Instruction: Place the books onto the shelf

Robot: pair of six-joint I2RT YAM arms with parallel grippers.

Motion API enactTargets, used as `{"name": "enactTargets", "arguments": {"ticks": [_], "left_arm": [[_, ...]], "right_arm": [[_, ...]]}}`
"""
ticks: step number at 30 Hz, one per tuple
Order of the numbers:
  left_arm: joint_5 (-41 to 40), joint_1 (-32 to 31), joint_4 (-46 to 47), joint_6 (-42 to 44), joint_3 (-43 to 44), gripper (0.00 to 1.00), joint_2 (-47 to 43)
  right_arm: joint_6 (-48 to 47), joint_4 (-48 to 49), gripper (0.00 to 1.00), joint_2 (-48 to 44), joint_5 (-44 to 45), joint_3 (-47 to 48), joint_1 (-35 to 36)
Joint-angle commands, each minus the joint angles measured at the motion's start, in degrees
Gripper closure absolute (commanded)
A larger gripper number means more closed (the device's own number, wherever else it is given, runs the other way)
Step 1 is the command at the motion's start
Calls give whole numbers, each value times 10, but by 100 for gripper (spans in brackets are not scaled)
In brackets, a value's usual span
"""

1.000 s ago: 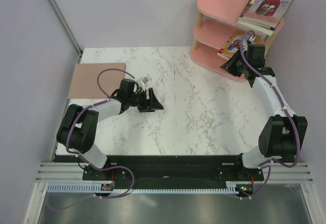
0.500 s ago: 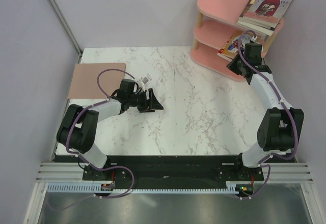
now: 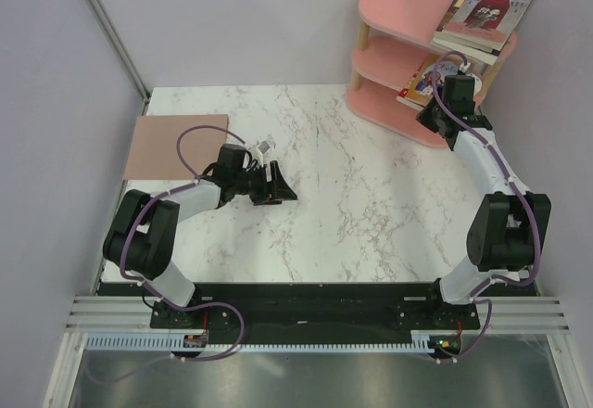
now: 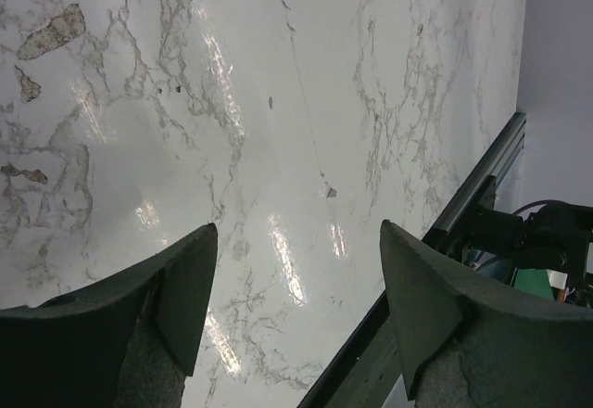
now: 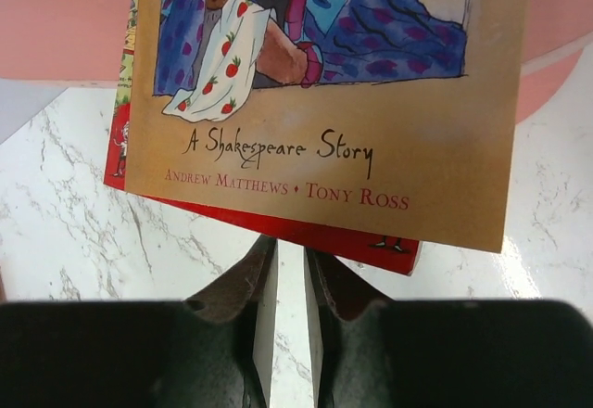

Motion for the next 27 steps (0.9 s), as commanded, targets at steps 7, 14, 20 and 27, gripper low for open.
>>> {"name": "enactTargets", "arguments": {"ticks": [7, 14, 20, 27], "left_arm": [[-9, -3, 6, 31, -8, 23, -18], [-16, -2, -18, 43, 19, 23, -18], [-38, -1, -87, 76, 107, 22, -23], [-128, 3, -239, 158, 241, 21, -29]], "right_arm": [[-20, 33, 75, -17, -10, 10, 1], [-52, 59, 63, -90, -73, -87, 8], [-69, 61, 49, -155, -90, -184, 30], [-94, 45, 30, -228, -47, -261, 38]]}}
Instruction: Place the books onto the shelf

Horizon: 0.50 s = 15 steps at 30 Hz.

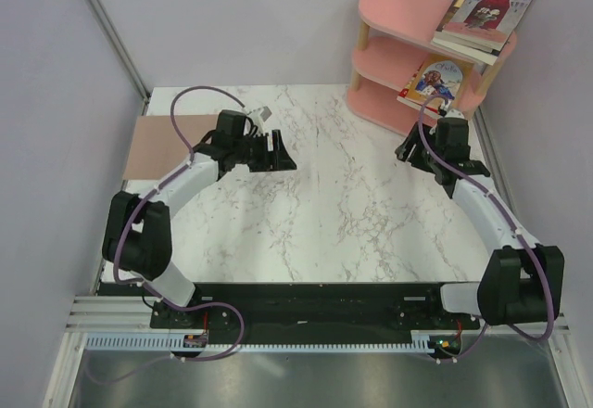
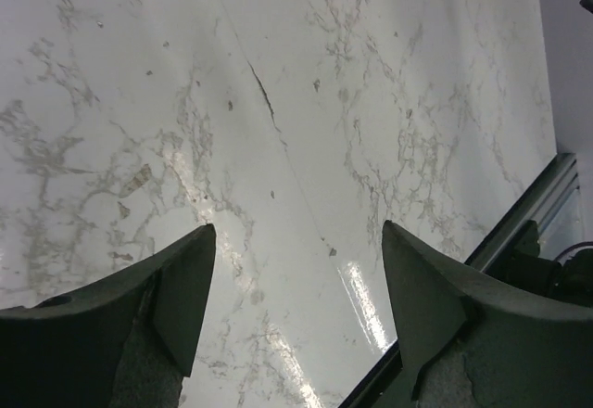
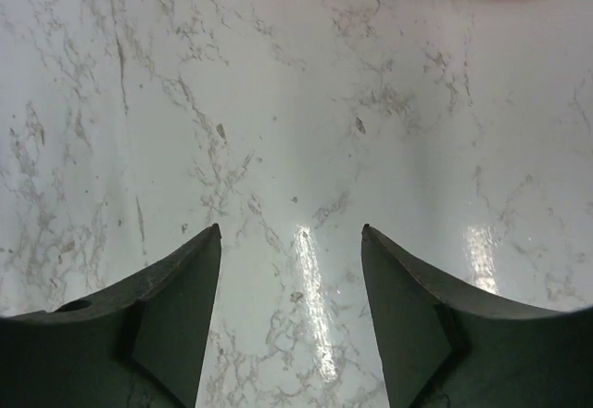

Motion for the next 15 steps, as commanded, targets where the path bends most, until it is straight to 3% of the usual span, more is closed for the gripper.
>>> {"name": "enactTargets", "arguments": {"ticks": [1, 5, 12, 15], "left_arm": [[-75, 4, -121, 88, 90, 20, -29], [-160, 8, -183, 120, 126, 12, -36], [-247, 22, -220, 125, 127, 1, -66], [-296, 25, -229, 126, 121, 0, -79]], "right_arm": [[-34, -6, 22, -52, 44, -32, 0], [-53, -22, 2, -90, 99, -60, -1], [-66, -39, 2, -140, 168, -88, -1], [-61, -44, 2, -152, 206, -100, -1]]}}
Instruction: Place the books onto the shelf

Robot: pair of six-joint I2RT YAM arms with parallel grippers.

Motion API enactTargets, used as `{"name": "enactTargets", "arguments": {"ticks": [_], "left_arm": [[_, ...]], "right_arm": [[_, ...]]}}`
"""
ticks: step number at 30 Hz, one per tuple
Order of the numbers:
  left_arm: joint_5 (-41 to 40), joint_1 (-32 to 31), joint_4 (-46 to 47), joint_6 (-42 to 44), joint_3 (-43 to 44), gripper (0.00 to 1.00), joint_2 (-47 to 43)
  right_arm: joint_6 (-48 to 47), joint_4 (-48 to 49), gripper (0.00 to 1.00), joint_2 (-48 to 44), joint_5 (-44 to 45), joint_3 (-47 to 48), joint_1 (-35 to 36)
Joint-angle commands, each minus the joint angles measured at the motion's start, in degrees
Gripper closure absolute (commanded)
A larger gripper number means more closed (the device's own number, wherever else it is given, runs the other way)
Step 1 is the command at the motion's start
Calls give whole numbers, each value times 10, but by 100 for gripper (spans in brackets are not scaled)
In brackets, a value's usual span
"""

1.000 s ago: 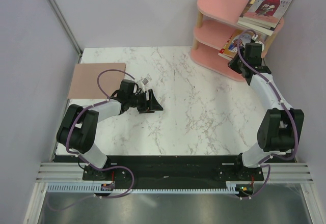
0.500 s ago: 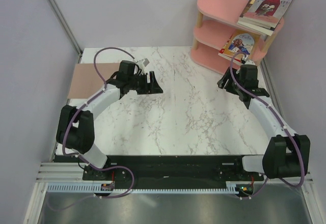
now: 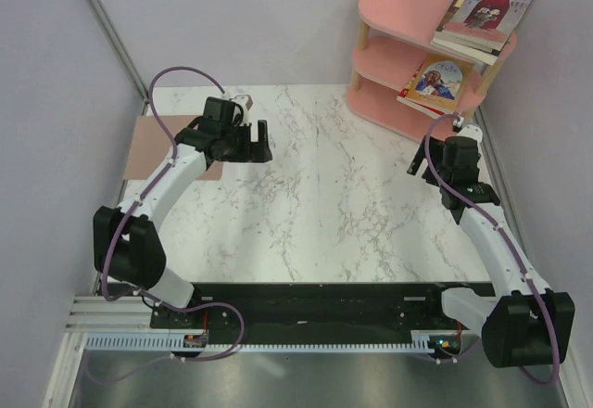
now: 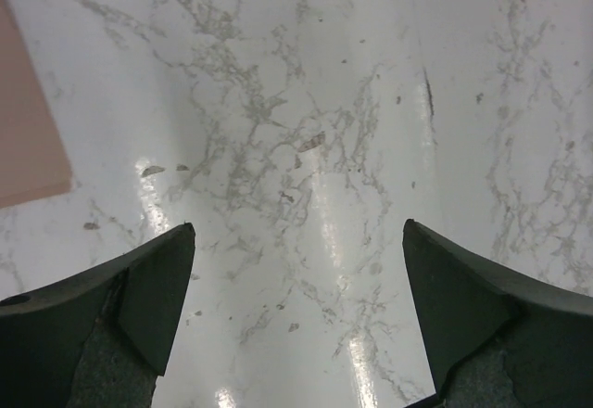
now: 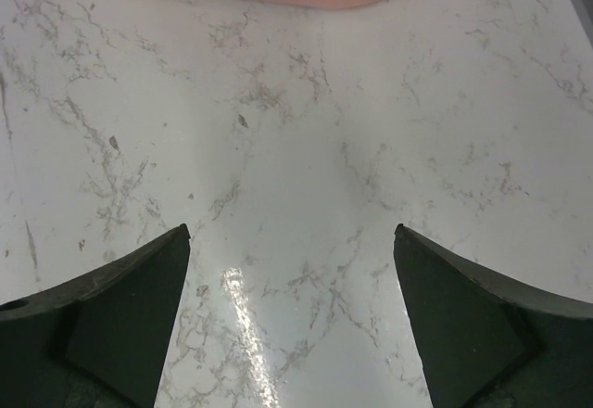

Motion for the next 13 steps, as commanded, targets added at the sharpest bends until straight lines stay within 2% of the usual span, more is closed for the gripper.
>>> {"name": "enactTargets", "arguments": {"ticks": [1, 2, 7, 13], "left_arm": [[-101, 9, -34, 34, 8, 0, -39], [-138, 10, -39, 33, 8, 0, -40], [-207, 17, -67, 38, 11, 0, -30], [-207, 27, -70, 28, 4, 0, -23]], "right_arm": [[-4, -12, 2, -21, 80, -19, -1], [-4, -13, 2, -23, 87, -23, -1], [3, -16, 2, -12, 105, -20, -1], [17, -16, 2, -1, 113, -17, -1]]}}
